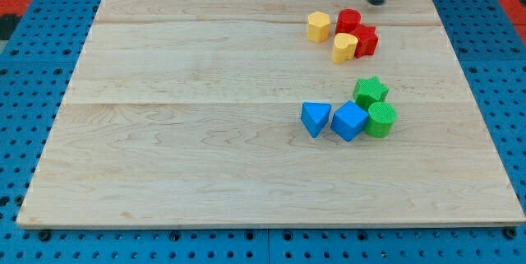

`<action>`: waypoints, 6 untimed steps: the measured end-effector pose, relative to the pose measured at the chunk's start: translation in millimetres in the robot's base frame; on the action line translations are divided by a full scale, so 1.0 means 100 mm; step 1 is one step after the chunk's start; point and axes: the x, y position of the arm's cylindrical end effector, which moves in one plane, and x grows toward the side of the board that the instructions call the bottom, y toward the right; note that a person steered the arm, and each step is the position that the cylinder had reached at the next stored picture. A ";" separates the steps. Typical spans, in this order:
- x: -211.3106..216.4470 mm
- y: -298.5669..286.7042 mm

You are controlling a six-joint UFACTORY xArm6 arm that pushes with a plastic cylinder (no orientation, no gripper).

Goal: Move the yellow heart up a bit

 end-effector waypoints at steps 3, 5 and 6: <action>0.60 -0.86; 1.07 -0.54; 1.34 -1.05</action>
